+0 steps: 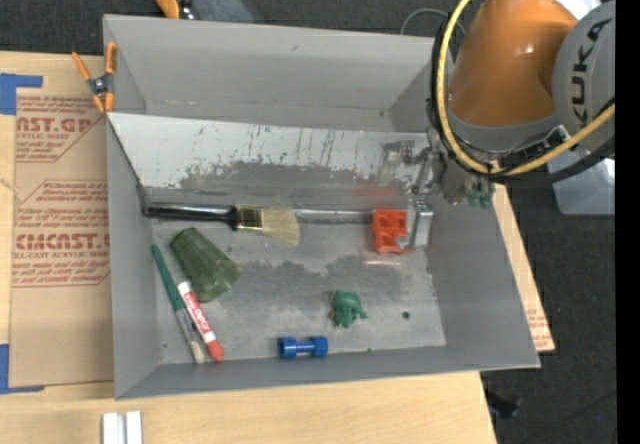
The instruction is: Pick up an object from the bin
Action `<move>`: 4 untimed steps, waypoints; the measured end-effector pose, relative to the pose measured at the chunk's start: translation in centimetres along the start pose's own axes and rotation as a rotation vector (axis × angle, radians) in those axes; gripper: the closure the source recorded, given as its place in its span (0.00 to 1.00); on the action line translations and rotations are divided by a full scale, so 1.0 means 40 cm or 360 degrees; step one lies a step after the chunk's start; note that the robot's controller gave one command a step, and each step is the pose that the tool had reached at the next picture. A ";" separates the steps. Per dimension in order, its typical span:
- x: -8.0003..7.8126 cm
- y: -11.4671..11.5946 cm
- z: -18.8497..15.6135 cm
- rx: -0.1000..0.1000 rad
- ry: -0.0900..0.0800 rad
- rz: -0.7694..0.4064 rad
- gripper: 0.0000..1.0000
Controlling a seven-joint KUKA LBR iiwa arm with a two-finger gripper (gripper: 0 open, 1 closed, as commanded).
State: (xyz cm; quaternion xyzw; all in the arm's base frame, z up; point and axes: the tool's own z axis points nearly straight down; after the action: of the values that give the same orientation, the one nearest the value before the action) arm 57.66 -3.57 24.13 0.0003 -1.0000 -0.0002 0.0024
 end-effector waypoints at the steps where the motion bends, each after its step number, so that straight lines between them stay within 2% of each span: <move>1: -0.003 0.000 -0.013 0.0001 -0.0013 -0.0001 0.00; 2: -0.025 -0.102 0.197 0.0003 -0.0020 -0.0014 0.00; 3: -0.025 -0.163 0.225 -0.0006 -0.0028 0.0462 0.00; 4: -0.013 -0.210 0.289 -0.0001 -0.0019 0.0375 0.00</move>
Offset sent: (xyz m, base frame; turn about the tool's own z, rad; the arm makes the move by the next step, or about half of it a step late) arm 0.0161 -0.0836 -0.1713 -0.0165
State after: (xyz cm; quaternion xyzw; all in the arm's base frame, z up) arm 58.13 -11.95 12.56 -0.1174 -0.9931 -0.0003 -0.0035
